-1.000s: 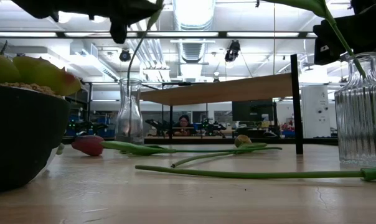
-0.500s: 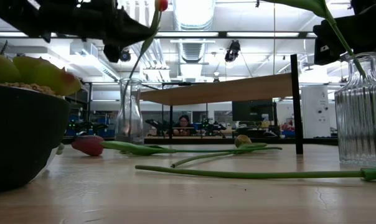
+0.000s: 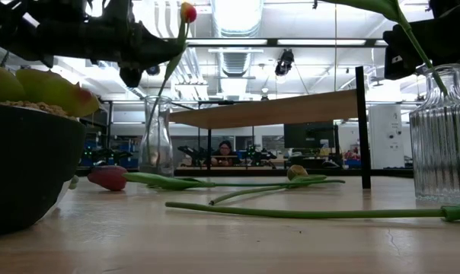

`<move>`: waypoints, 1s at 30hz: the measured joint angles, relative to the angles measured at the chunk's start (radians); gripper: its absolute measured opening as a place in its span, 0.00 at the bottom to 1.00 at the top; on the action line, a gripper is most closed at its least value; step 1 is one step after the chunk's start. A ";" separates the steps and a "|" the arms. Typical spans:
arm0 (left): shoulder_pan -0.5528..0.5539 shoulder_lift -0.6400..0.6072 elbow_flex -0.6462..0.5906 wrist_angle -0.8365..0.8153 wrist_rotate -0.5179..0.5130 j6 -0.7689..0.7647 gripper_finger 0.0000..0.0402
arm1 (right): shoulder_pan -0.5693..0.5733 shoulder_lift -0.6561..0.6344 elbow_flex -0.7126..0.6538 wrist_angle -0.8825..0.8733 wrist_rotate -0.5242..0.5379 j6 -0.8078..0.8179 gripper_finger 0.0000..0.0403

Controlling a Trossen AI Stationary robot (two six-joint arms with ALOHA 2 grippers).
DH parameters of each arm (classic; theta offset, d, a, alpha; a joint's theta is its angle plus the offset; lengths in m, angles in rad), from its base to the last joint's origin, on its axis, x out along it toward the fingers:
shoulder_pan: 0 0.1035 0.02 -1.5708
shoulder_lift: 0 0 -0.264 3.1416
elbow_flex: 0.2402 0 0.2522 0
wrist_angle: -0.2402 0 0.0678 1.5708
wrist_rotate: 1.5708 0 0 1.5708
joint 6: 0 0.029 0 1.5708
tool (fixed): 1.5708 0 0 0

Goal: Pick and place flowers into a vace then onto a shelf
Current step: Put the yellow tulip into the left transparent vase

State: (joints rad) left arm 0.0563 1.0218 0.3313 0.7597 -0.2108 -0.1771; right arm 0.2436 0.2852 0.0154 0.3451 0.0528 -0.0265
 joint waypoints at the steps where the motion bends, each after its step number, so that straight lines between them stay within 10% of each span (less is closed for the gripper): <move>1: 0.000 0.000 0.000 0.000 0.000 0.000 0.00 | 0.000 0.000 0.000 0.000 0.000 0.000 0.16; 17: 0.001 0.001 0.000 -0.002 0.000 0.004 0.06 | 0.000 0.000 0.000 0.000 0.000 0.014 0.16; 30: 0.001 -0.010 0.001 -0.008 -0.001 0.004 0.48 | 0.000 -0.001 0.000 0.000 0.000 0.019 0.16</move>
State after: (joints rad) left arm 0.0570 1.0114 0.3325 0.7514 -0.2114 -0.1728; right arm 0.2436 0.2844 0.0151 0.3450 0.0528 -0.0078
